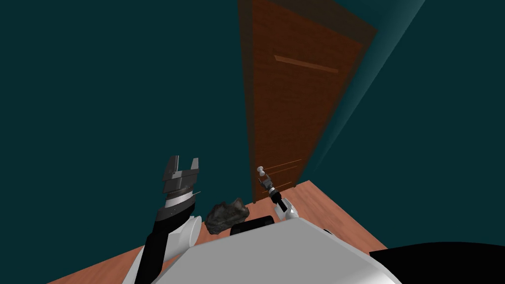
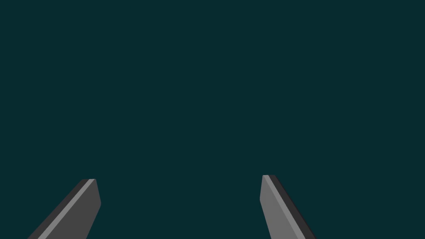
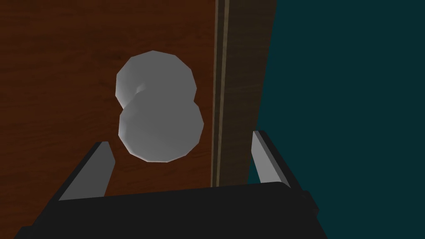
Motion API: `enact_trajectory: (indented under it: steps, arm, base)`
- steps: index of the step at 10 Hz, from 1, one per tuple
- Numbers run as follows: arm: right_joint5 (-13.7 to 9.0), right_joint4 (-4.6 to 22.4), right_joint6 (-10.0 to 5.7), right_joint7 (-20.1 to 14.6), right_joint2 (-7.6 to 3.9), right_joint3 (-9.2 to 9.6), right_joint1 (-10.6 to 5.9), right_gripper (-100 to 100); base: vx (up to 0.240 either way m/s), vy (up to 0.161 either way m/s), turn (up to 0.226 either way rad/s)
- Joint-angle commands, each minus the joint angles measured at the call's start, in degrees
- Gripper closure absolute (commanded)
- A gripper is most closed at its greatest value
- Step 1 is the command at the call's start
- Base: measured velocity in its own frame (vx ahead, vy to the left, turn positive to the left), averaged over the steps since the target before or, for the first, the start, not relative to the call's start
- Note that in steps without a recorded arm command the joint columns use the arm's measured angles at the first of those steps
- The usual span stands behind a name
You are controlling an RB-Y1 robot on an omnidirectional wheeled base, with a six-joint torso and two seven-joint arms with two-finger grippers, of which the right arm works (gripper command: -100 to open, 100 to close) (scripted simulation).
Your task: Pull the door open
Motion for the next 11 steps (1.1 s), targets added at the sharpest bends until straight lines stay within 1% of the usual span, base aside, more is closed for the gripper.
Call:
enact_trajectory:
  steps: [1,2,3,11]
  arm:
    - [-0.3,-0.2,-0.08,-0.1,-0.17,1.45,0.27,-100]
    - [-0.5,-0.7,0.02,-0.3,-0.22,2.33,0.58,-100]
    - [-0.5,-0.7,0.02,-0.3,-0.22,2.33,0.58,-100]
    - [-0.5,-0.7,0.02,-0.3,-0.22,2.33,0.58,-100]
  base:
    - [-0.017,0.029,-0.083]
    - [-0.024,0.04,-0.115]
    - [-0.013,0.02,-0.058]
    - [0.001,-0.002,0.006]
